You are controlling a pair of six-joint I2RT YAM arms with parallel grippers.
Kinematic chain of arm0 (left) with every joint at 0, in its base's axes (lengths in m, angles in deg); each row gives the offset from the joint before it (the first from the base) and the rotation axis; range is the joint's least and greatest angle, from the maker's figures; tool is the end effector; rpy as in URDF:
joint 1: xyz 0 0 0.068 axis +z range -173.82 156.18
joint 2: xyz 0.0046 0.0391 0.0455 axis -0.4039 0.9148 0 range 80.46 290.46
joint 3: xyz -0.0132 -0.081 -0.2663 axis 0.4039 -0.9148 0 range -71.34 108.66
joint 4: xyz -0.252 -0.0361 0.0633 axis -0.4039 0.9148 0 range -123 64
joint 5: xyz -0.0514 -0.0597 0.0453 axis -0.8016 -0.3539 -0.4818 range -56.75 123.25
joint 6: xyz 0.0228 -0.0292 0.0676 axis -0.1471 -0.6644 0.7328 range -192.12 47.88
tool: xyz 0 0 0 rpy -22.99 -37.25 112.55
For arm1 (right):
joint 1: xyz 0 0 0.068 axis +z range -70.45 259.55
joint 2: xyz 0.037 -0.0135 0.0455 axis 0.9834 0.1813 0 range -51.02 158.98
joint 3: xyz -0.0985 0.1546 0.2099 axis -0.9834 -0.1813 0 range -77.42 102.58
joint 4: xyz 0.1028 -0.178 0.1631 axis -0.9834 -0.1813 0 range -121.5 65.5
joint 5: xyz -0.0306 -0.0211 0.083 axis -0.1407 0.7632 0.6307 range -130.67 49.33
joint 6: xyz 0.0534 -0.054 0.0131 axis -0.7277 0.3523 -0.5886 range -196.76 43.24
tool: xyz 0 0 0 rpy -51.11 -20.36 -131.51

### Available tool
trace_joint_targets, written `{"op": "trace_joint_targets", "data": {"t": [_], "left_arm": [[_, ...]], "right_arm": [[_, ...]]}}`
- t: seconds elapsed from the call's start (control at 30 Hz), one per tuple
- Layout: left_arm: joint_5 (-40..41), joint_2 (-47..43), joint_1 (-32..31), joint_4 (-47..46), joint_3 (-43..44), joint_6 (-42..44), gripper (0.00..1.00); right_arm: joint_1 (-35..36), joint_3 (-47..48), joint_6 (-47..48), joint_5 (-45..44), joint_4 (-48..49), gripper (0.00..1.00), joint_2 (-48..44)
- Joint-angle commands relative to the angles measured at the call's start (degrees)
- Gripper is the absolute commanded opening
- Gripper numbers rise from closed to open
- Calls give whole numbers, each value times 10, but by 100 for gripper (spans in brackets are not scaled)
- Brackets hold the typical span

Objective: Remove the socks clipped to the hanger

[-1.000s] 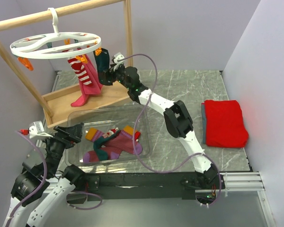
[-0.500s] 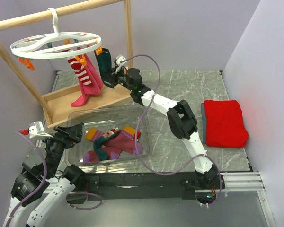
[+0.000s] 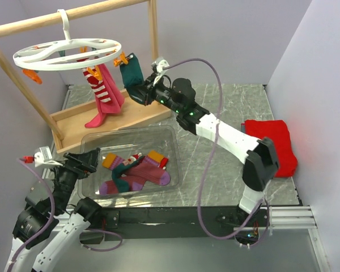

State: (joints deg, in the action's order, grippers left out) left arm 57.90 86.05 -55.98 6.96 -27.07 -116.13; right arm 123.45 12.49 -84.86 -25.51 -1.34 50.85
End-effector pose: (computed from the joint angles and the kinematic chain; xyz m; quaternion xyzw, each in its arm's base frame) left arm 0.0478 0.0024 0.3374 -0.2206 0.6793 -0.3013 0.6318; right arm 0.3220 0.3336 0.4122 -0.2904 0.5674 0.4110 0.6518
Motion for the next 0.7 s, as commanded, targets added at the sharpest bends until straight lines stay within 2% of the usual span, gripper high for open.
{"op": "trace_joint_targets", "data": {"t": [0.0,0.1,0.17,0.33,0.53,0.67], "left_arm": [[-45,41,2,-22,12,9,84],[-82,85,2,-25,27,-8,83],[-142,106,2,-44,28,-19,82],[-234,125,2,-110,30,-23,82],[-262,135,2,-160,79,-17,85],[-257,179,2,-171,148,-25,85]], "right_arm": [[31,-23,11,-19,-103,6,-63],[61,-38,45,-50,-151,10,-97],[77,-45,58,-65,-168,10,-119],[97,-61,34,-72,-209,10,-156],[123,-82,7,-67,-229,10,-192],[155,-78,26,-120,-246,10,-187]]}}
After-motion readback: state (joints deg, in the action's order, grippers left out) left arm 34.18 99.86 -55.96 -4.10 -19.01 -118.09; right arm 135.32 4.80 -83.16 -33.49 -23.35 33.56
